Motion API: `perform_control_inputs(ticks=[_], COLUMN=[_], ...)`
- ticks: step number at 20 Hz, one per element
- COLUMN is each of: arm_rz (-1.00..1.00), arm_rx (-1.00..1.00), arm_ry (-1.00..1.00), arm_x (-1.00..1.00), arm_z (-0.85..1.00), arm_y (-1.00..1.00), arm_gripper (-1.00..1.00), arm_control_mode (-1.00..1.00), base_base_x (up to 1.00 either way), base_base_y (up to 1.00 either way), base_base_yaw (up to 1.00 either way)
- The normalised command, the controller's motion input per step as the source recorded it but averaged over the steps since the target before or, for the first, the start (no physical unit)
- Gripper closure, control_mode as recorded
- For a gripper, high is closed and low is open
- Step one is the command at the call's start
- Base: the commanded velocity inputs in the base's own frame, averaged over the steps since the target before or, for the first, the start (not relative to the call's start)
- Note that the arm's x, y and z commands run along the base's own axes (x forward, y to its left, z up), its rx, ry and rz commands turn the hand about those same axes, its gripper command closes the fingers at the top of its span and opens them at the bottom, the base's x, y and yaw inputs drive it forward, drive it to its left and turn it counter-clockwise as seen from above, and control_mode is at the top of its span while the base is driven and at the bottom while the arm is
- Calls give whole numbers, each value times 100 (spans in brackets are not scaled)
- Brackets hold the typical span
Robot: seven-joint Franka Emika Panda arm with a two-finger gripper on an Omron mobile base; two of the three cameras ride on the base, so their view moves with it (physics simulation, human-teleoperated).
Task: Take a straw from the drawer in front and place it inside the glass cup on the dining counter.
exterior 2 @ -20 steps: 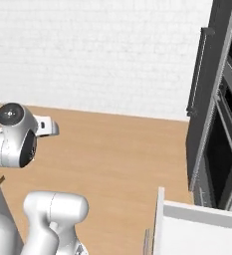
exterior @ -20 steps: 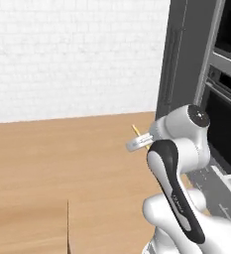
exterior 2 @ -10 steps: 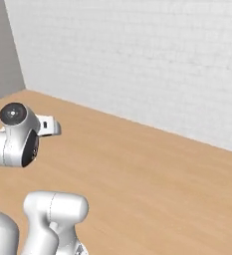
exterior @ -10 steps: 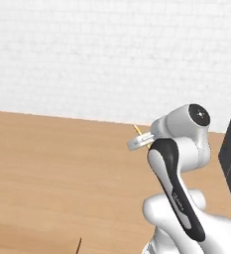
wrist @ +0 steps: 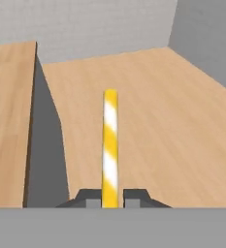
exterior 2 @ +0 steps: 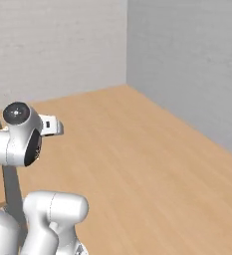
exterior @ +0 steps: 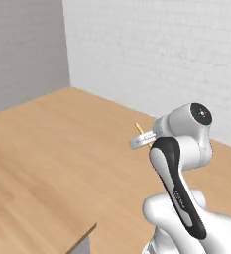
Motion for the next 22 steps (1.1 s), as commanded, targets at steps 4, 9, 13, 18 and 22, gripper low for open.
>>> perform_control_inputs(ticks=[4, 9, 13, 18, 22], arm_rz=[0, 0, 0, 0, 0], arm_rx=[0, 0, 0, 0, 0], arm_ry=[0, 0, 0, 0, 0], arm_x=[0, 0, 0, 0, 0], arm_z=[0, 0, 0, 0, 0], arm_y=[0, 0, 0, 0, 0], arm_gripper=[100, 100, 100, 100, 100], arm_control_mode=[100, 100, 100, 100, 100], base_base_x=[73, 77, 67, 54, 61], base_base_y=[-15, -41, -72, -83, -80], base_base_yaw=[77, 64, 47, 40, 40])
